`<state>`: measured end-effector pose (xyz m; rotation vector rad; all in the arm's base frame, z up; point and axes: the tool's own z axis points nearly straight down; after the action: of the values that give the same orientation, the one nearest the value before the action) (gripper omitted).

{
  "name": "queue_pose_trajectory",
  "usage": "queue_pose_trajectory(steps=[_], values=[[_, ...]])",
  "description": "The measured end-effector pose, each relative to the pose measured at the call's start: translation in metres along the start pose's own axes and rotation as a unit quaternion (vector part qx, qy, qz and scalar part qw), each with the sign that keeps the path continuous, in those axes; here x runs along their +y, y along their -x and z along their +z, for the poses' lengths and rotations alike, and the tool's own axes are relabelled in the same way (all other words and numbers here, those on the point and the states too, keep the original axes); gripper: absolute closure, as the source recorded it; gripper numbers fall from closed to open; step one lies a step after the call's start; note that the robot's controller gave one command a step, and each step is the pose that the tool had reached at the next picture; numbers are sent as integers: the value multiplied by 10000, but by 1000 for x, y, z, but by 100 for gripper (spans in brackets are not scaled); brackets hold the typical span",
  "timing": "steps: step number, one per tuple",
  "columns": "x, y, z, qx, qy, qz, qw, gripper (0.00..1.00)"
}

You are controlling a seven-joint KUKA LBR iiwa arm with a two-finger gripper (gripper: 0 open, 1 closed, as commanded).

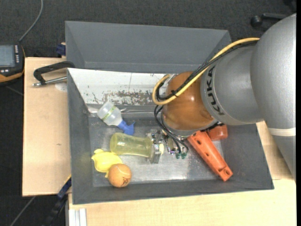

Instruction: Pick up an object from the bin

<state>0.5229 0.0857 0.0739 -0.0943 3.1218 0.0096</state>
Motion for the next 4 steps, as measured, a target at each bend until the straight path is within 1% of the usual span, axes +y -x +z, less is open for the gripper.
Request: queue_pose_trajectory(steps=[1, 2, 3, 4], values=[[-4, -1, 0, 25, -3, -27, 10000, 100], [-8, -2, -7, -4, 5, -110, 9999, 100], [-14, 1, -8, 0, 4, -94, 10000, 100], [-17, 7, -17, -19, 9, -141, 9999, 100]])
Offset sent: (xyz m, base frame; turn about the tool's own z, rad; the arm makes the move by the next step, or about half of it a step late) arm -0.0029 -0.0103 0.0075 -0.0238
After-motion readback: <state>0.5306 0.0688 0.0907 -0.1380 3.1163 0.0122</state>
